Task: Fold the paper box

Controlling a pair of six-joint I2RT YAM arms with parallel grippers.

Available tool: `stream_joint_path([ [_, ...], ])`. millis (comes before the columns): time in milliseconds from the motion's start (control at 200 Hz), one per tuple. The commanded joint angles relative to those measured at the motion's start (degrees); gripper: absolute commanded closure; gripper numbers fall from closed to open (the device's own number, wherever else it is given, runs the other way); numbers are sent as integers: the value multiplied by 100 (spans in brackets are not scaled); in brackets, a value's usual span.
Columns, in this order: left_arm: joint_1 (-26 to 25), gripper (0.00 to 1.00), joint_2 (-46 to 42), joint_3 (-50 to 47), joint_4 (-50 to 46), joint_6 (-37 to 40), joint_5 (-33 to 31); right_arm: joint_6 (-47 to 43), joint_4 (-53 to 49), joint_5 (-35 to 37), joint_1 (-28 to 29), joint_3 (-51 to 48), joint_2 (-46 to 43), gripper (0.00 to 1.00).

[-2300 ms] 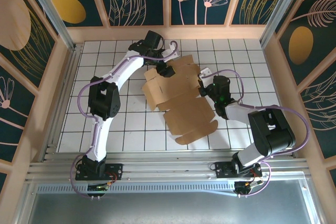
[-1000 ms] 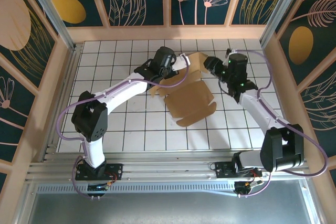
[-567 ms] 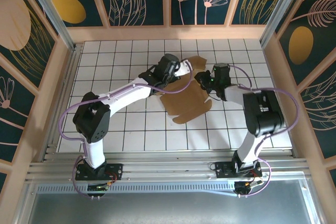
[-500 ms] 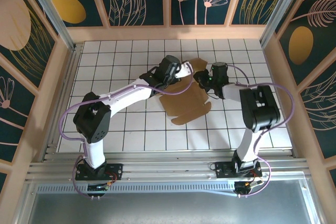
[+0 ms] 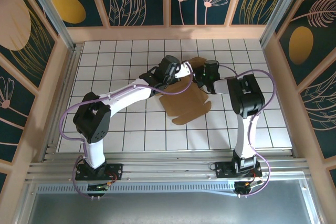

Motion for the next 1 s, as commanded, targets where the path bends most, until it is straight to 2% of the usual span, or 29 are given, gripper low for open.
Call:
stream_joint_path([
  [0,0,100,-11,-11,58,-80,4,-155,-367,270,46,330,113,88],
  [65,4,100,57,-26,98,9,-105,-327,-346,226,42,180,-142,86],
  [195,0,100,163,-90,332,163,-134,-874,-331,435,-30,-505,-1265,80],
  [370,2,100,340,-52,427,270,-149,-1261,-506,-70,-359,-1636,-2812,73],
  [521,1,100,348,-120,434,277,-33,-2283,-1343,-181,-398,-1445,-3741,68],
  [631,0,100,332,-193,445,312,-22,-3101,-1965,-244,-393,-700,-3681,68],
  [726,-9,100,313,-194,432,274,-30,-3511,-2556,-526,-390,90,-3100,68],
  [841,-8,100,284,-186,432,208,-15,-3405,-2897,-507,-379,570,-2473,71],
  [996,-16,100,319,-126,376,156,45,-3040,-2613,-777,-183,443,-2169,79],
])
